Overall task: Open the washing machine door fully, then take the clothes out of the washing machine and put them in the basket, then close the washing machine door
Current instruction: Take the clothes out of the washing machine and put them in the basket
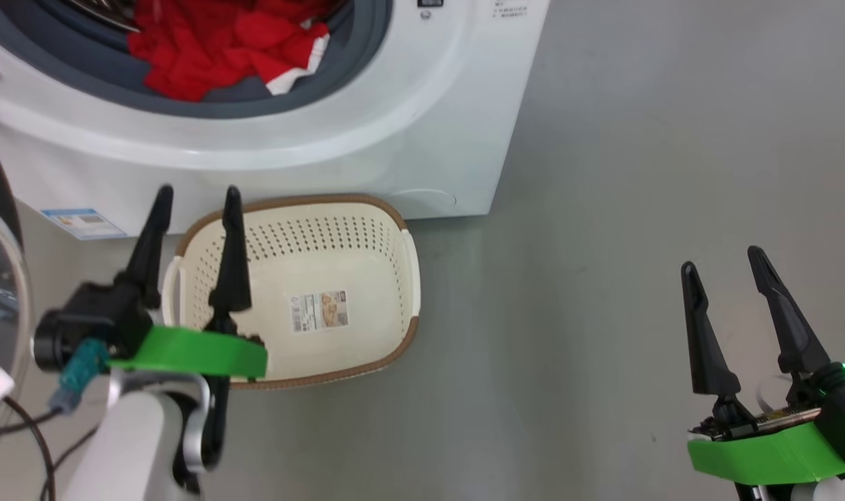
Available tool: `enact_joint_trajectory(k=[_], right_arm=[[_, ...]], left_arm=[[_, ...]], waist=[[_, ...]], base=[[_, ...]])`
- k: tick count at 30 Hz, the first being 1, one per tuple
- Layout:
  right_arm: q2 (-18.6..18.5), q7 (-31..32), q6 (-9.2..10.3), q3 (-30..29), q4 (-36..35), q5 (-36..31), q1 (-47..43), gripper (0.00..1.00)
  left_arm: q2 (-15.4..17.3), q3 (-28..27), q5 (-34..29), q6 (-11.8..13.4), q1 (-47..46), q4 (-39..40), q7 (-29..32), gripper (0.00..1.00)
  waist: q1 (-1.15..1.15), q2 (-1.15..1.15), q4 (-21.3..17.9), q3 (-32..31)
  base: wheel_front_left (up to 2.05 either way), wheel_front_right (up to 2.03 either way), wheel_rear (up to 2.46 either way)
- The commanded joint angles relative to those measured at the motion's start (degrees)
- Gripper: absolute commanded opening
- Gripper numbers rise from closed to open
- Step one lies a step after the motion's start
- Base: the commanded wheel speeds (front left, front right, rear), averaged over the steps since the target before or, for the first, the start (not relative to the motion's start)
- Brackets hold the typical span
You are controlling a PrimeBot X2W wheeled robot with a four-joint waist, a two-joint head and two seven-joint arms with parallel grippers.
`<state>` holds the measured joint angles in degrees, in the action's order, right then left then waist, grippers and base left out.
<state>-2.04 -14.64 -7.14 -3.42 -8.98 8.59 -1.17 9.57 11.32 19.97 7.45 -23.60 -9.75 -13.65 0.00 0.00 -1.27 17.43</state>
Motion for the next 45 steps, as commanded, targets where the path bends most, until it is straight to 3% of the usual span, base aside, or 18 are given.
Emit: enact_joint_trajectory(k=[1,14,21,45], right_arm=[[-0.84,-0.36,-0.35,1.45,-1.22,-0.08,2.18,1.0],[-0.84,-0.36,-0.35,2.1,-1.16,0.12,5.95,1.0],[-0.84,-0.36,-0.35,2.47,-0.95,0.08,7.68,1.0],[-0.84,-0.36,-0.35,4.36,-0.2,0.6,9.45,1.0]], left_arm=[[1.73,-2.2,0.06,-0.33,-4.09,-0.12,0.8,1.0],[3.51,-2.83,0.02,-1.58,-18.65,-8.56,1.25,1.0],[3.9,-3.22,-0.64,-1.01,-25.83,-15.05,0.43,1.0],[9.48,0.12,-5.81,-0.39,-48.92,-43.05,1.87,1.0]], waist=[[0.0,0.0,-1.12,2.91],[0.0,0.0,-2.96,9.71],[0.0,0.0,-3.5,12.33],[0.0,0.0,-8.11,17.17]], base=[[0.0,0.0,0.0],[0.0,0.0,0.0],[0.0,0.0,0.0],[0.0,0.0,0.0]])
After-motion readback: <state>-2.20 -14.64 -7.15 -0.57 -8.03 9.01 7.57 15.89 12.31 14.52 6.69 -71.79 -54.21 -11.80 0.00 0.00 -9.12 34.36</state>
